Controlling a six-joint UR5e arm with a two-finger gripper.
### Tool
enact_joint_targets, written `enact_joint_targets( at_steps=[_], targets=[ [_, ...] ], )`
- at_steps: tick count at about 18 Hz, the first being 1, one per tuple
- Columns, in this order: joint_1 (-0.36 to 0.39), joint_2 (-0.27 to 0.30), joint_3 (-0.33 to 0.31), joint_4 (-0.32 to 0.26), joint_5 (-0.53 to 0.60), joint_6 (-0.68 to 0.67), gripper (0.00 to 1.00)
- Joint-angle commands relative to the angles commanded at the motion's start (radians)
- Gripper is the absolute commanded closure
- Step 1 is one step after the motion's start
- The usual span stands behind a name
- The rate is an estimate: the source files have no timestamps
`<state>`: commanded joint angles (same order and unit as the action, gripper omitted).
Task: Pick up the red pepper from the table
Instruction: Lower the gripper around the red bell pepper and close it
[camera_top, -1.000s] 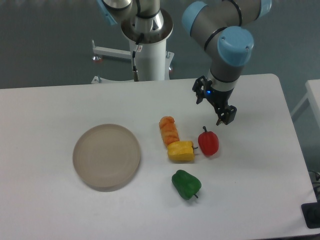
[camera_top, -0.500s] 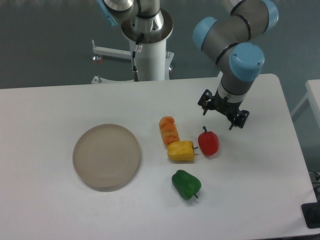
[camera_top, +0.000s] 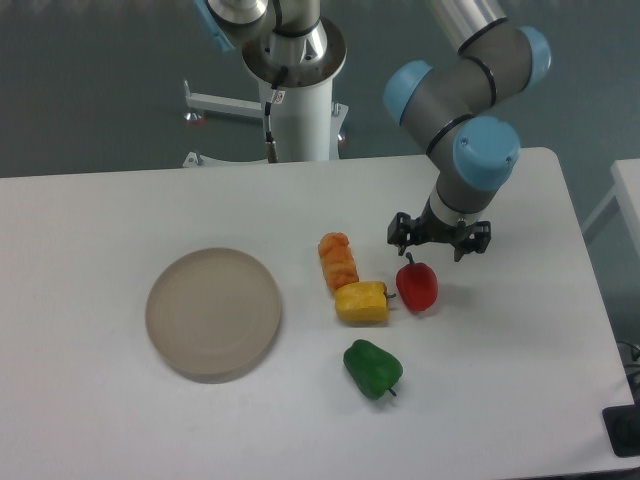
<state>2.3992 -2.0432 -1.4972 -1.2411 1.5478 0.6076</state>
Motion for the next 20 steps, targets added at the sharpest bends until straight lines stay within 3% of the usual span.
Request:
enact_joint_targets(
  at_steps=[10,12,16,18,20],
  targets=[
    [-0.021,-0.037,-0.037,0.075,0.008,-0.011,0.00],
    [-0.021,-0.035,-0.037,0.075,0.009,-0.011,0.23],
    [-0.021,-0.037,-0.018,0.074,0.058,-0.028,0.79],
    [-0.021,-0.028,0.015,0.069,0.055,-0.022,0.94],
    [-0.018,-0.020,0.047,0.063,0.051,-0.020,0.95]
  ],
)
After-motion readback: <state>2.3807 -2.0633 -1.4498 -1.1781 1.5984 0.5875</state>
